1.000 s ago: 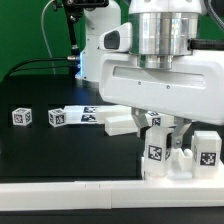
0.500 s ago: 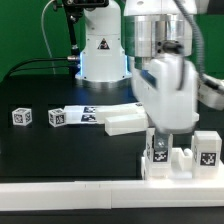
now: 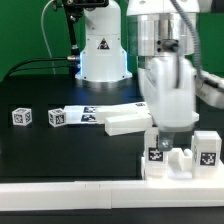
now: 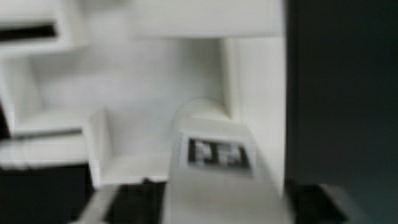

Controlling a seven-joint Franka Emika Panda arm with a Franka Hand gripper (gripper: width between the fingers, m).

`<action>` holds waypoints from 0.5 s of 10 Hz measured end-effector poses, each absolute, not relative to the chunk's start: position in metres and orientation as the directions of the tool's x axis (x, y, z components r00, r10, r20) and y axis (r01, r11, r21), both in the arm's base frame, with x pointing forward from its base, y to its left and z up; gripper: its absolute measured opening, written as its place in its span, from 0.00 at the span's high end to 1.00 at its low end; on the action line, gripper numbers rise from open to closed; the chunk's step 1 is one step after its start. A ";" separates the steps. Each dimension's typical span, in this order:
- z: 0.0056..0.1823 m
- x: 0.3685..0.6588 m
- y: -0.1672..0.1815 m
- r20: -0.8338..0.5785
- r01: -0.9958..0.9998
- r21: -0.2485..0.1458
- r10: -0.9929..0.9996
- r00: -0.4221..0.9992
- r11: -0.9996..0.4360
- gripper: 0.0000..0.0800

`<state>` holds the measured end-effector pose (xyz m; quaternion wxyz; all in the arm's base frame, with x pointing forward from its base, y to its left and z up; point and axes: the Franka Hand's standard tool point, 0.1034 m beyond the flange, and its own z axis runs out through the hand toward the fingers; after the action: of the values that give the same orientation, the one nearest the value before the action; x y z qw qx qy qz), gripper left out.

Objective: Assemble chair

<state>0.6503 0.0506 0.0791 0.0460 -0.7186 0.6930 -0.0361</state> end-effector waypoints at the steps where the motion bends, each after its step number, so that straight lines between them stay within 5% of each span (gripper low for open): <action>1: 0.080 0.654 0.048 0.027 -0.951 -0.135 -0.960 0.279 -0.280 0.36; 2: 0.080 0.653 0.049 0.037 -0.922 -0.131 -0.931 0.364 -0.366 0.36; 3: 0.080 0.653 0.048 0.044 -0.905 -0.128 -0.914 0.404 -0.406 0.22; 5: 0.080 0.653 0.047 0.068 -0.823 -0.116 -0.831 0.552 -0.556 0.20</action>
Offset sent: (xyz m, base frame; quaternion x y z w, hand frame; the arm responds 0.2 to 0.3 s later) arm 0.0000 0.0000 0.0000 0.0000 0.0000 -0.1938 0.9810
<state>0.6534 0.0472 0.0797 0.0351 -0.8801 0.4699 -0.0575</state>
